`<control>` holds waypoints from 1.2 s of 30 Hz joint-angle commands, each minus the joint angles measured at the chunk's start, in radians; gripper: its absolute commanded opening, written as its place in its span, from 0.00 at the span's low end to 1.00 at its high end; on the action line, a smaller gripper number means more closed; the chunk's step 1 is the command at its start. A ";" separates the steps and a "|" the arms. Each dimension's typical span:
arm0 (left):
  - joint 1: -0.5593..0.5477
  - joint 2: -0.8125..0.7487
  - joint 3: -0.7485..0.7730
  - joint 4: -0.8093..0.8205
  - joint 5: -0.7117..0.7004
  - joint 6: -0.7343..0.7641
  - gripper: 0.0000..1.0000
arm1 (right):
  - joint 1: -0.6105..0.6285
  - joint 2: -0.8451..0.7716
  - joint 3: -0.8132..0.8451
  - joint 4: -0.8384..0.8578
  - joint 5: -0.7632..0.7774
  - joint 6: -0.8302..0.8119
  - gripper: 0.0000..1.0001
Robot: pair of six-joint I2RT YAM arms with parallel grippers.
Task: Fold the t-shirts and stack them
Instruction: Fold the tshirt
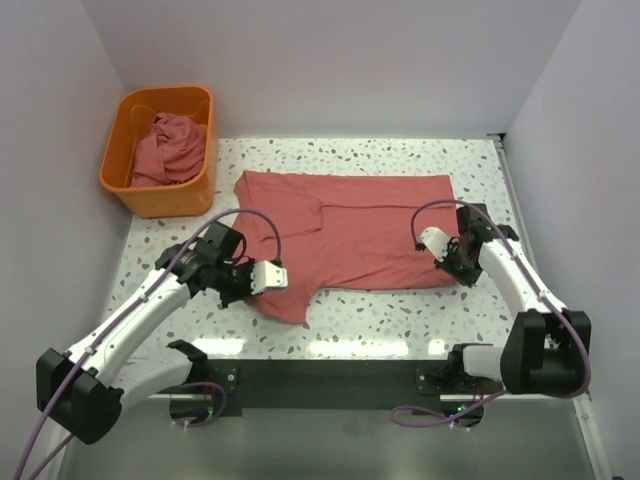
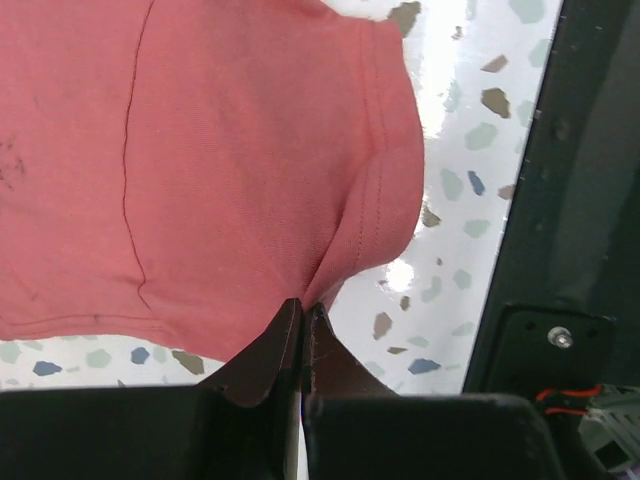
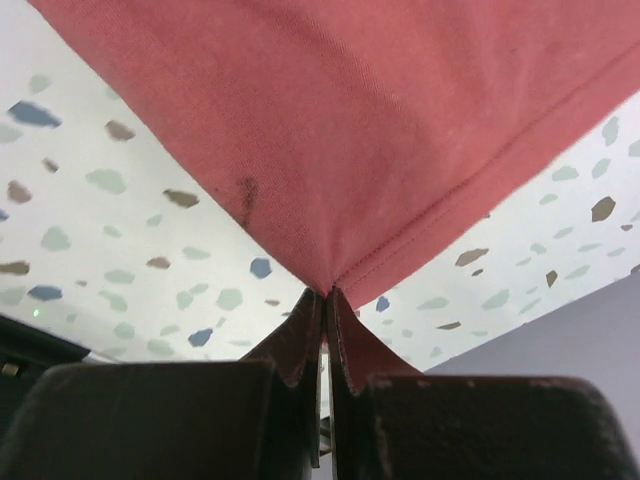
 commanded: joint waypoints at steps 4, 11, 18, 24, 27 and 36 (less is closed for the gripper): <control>0.020 -0.086 0.113 -0.200 0.071 -0.006 0.00 | -0.073 -0.135 0.010 -0.163 -0.018 -0.119 0.00; 0.071 0.035 0.256 -0.107 0.007 -0.018 0.00 | -0.123 0.021 0.155 -0.162 -0.092 -0.119 0.00; 0.111 0.207 0.305 0.082 -0.081 -0.006 0.00 | -0.123 0.222 0.336 -0.145 -0.107 -0.087 0.00; 0.172 0.350 0.382 0.175 -0.084 0.017 0.00 | -0.122 0.362 0.449 -0.123 -0.085 -0.087 0.00; 0.183 0.419 0.428 0.200 -0.082 0.028 0.00 | -0.123 0.416 0.482 -0.110 -0.074 -0.090 0.00; 0.207 0.609 0.555 0.235 -0.078 0.049 0.00 | -0.123 0.523 0.559 -0.076 -0.057 -0.041 0.00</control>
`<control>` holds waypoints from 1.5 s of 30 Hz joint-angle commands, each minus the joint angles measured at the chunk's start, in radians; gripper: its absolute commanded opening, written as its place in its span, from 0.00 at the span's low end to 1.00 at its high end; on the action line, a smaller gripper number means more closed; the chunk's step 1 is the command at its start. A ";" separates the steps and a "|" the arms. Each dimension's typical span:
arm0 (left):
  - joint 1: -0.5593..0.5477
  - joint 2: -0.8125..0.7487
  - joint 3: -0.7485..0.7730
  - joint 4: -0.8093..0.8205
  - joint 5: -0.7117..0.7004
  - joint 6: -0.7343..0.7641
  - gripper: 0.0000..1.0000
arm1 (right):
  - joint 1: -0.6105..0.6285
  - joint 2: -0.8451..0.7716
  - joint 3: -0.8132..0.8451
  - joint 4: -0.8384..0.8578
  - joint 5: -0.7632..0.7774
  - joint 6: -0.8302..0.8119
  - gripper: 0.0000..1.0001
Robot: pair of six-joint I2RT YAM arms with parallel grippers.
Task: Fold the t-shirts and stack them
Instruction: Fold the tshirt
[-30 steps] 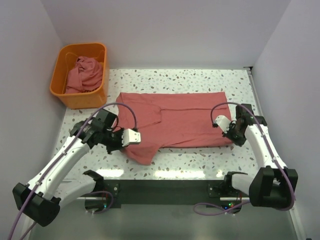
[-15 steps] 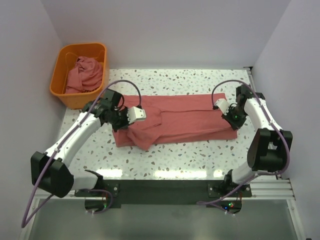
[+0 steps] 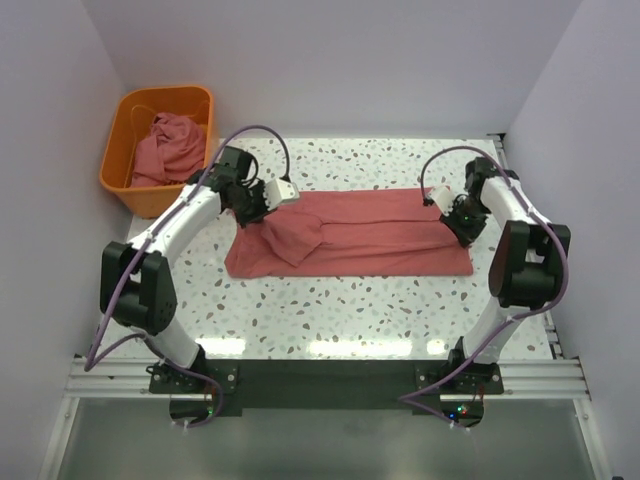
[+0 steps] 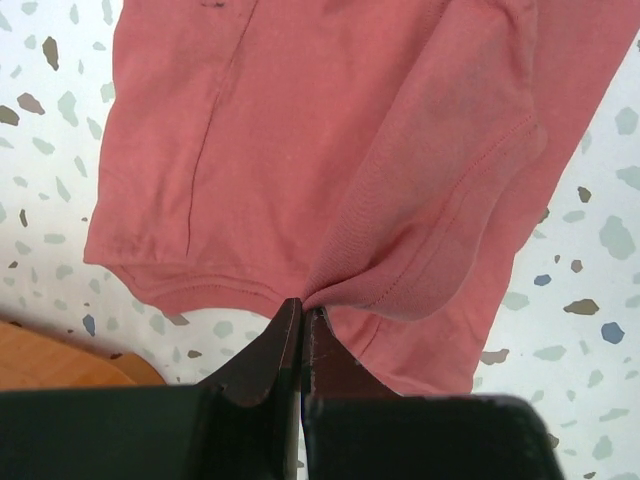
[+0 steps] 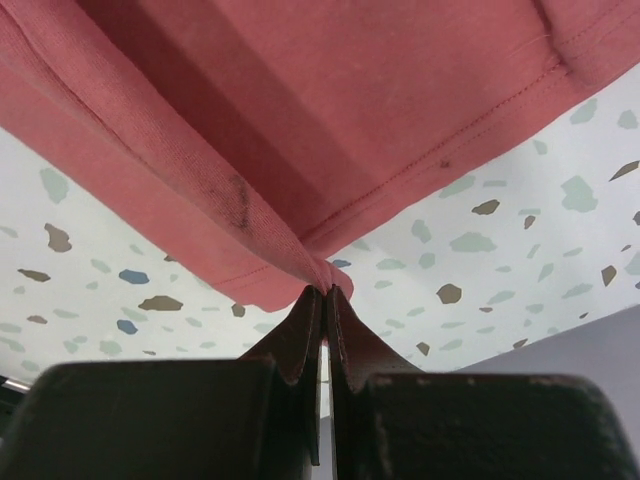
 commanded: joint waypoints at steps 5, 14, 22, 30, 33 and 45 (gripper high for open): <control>0.034 0.067 0.077 0.058 0.004 0.030 0.00 | -0.003 0.030 0.061 0.061 0.036 0.041 0.00; 0.058 0.097 0.091 0.081 0.021 0.015 0.00 | -0.005 0.073 0.099 0.072 0.049 0.049 0.00; 0.060 0.115 0.080 0.086 0.018 0.010 0.00 | -0.003 0.120 0.147 0.079 0.059 0.070 0.00; 0.060 0.132 0.069 0.119 -0.007 -0.008 0.00 | 0.005 0.149 0.156 0.082 0.059 0.078 0.00; 0.061 0.147 0.085 0.152 -0.030 -0.042 0.16 | 0.006 0.155 0.161 0.085 0.059 0.095 0.19; 0.218 0.010 0.074 -0.052 0.174 -0.240 0.58 | -0.023 0.037 0.235 -0.108 -0.007 0.246 0.46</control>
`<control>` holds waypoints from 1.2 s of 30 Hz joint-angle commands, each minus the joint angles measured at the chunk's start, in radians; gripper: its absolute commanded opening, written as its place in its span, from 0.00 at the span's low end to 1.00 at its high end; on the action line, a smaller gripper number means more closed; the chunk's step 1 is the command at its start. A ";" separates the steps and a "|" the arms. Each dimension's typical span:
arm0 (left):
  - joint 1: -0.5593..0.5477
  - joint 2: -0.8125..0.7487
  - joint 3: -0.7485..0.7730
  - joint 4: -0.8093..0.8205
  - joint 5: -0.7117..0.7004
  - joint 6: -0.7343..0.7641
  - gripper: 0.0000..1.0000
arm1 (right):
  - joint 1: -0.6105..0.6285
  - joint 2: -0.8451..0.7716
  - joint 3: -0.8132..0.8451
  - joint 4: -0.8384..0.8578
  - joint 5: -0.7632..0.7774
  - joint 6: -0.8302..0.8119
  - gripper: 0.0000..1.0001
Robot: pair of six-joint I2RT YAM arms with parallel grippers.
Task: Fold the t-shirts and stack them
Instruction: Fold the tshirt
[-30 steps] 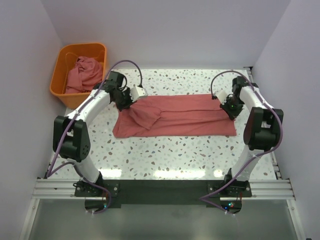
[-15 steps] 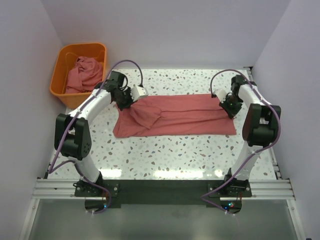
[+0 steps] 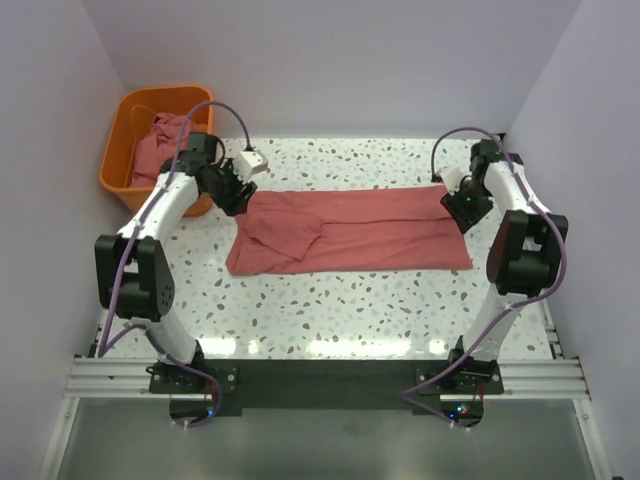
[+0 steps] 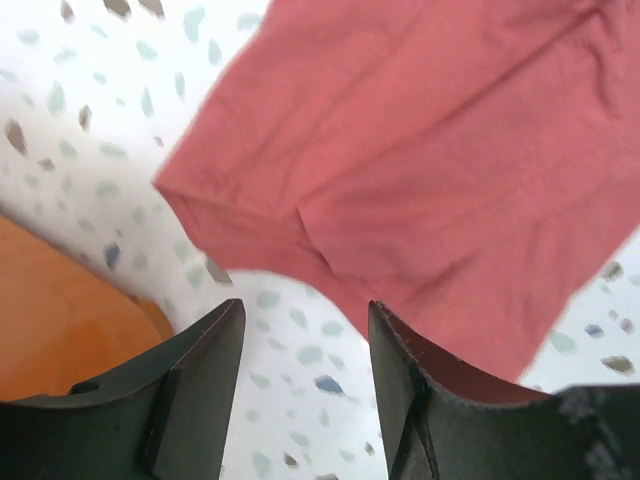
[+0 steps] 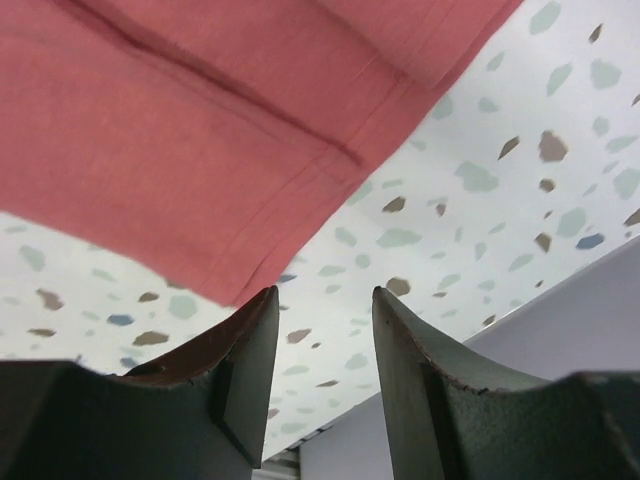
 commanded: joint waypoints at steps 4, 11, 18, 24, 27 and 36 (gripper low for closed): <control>0.055 -0.216 -0.219 -0.167 0.177 -0.055 0.59 | -0.009 -0.123 -0.082 -0.157 -0.101 0.115 0.44; 0.056 -0.244 -0.383 -0.158 0.165 -0.064 0.65 | -0.010 -0.114 -0.210 -0.099 -0.142 0.181 0.43; 0.056 -0.200 -0.437 -0.138 0.139 -0.015 0.72 | -0.009 -0.068 -0.268 -0.025 -0.125 0.201 0.42; 0.056 -0.131 -0.443 -0.103 0.122 0.011 0.65 | -0.010 -0.039 -0.304 0.022 -0.086 0.199 0.41; 0.056 -0.092 -0.416 -0.095 0.114 0.011 0.53 | -0.009 -0.022 -0.311 0.038 -0.061 0.196 0.41; 0.098 0.007 -0.249 -0.158 0.079 -0.022 0.00 | -0.010 0.004 -0.325 0.098 0.019 0.181 0.40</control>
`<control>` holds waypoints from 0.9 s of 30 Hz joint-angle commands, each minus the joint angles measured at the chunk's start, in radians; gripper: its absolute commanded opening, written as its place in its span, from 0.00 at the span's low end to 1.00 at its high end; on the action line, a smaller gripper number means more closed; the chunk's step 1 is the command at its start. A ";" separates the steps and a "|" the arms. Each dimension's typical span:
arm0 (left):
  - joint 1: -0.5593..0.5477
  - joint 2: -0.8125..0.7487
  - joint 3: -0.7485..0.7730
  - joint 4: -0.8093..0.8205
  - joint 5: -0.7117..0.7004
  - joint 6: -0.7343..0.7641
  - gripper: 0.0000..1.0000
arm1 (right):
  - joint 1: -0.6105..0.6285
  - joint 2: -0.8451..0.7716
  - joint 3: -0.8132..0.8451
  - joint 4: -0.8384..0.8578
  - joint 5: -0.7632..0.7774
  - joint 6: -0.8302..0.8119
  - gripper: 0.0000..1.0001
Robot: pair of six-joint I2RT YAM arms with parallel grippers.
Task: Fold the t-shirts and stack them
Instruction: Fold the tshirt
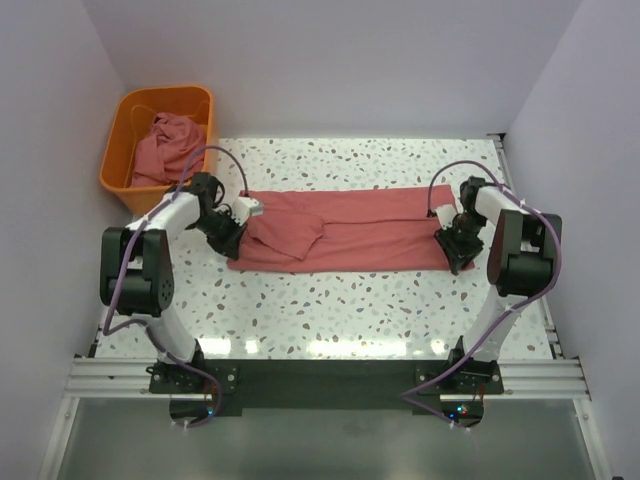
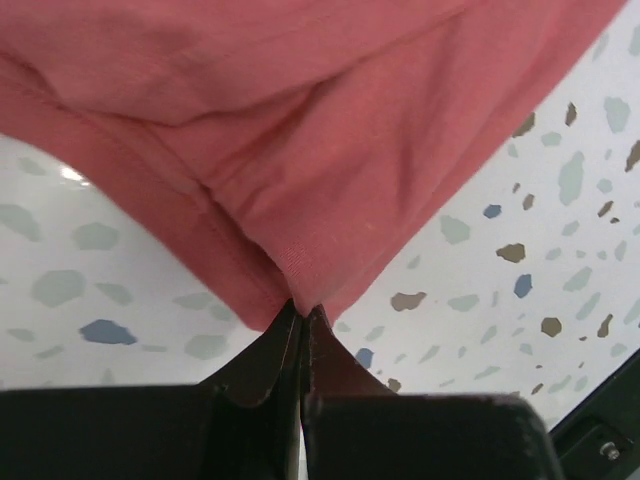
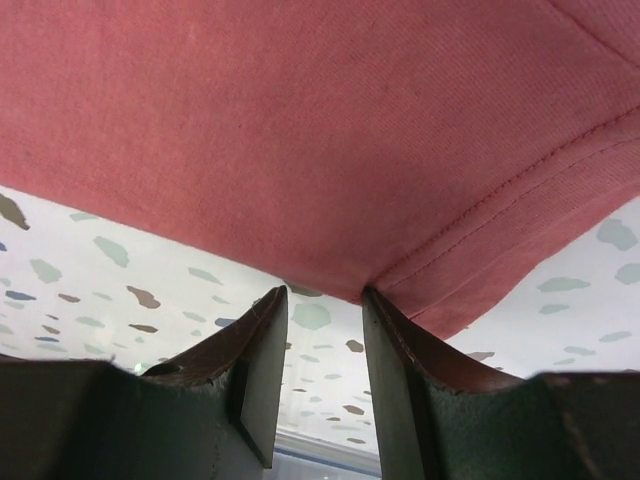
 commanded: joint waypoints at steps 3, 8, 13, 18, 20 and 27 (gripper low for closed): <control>0.040 0.064 0.097 -0.025 -0.023 -0.032 0.00 | -0.004 0.034 -0.015 0.087 0.094 -0.008 0.40; 0.041 0.107 0.057 -0.020 -0.034 -0.029 0.00 | -0.004 0.035 -0.010 0.090 0.111 -0.008 0.41; 0.041 0.104 -0.020 0.014 -0.074 -0.033 0.00 | -0.003 0.027 -0.033 0.095 0.122 -0.016 0.42; 0.041 0.067 -0.044 0.023 -0.054 -0.041 0.19 | 0.005 -0.007 -0.044 0.061 0.087 -0.025 0.44; 0.044 0.023 -0.020 0.012 -0.025 -0.036 0.28 | 0.006 -0.027 0.000 0.024 0.061 -0.013 0.45; 0.044 -0.095 0.137 0.006 0.087 -0.059 0.44 | 0.014 -0.174 0.198 -0.157 -0.225 0.053 0.46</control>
